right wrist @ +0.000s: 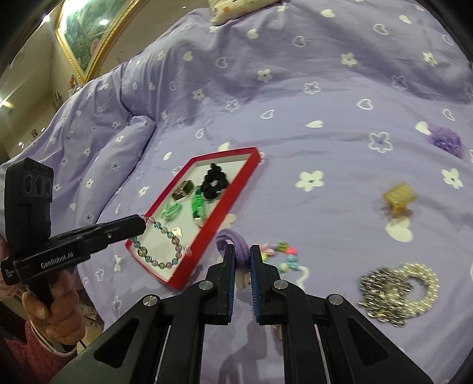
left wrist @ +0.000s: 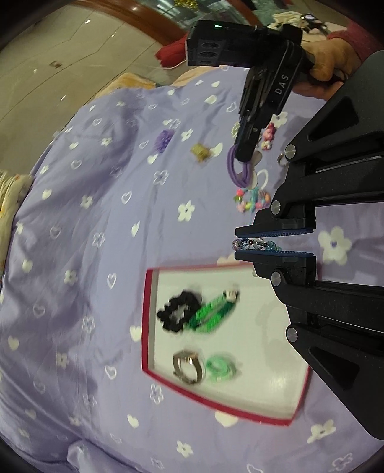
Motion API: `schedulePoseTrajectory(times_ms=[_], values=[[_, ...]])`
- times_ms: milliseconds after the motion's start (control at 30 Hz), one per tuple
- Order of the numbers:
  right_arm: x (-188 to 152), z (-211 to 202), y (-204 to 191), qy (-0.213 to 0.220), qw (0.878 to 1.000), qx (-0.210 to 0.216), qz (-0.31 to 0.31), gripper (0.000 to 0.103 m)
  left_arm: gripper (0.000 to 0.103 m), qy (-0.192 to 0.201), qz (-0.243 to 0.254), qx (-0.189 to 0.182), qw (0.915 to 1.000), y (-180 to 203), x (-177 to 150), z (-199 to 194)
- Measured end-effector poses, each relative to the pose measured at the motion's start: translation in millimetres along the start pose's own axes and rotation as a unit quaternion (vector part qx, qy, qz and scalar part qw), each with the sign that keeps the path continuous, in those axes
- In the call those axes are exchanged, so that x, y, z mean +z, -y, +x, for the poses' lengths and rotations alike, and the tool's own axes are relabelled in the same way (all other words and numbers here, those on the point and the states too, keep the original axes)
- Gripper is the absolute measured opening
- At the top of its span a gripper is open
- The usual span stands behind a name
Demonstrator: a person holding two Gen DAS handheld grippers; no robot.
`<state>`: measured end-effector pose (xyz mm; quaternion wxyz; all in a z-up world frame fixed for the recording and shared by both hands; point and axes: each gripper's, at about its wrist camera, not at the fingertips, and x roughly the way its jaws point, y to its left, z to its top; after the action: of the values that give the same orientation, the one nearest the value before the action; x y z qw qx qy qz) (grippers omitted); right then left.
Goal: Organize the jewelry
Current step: 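Lower the beaded bracelet and purple hair tie into the tray, open both tools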
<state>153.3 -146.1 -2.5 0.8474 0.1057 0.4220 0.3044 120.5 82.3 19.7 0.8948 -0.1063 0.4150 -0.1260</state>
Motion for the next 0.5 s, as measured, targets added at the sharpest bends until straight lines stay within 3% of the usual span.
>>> schedulePoseTrajectory(times_ms=[500], values=[[18.4, 54.6, -56.4, -0.026, 0.998, 0.045, -0.035, 0.009, 0.007, 0.012, -0.052, 0.037, 0.9979, -67.1, 3.1, -8.3]])
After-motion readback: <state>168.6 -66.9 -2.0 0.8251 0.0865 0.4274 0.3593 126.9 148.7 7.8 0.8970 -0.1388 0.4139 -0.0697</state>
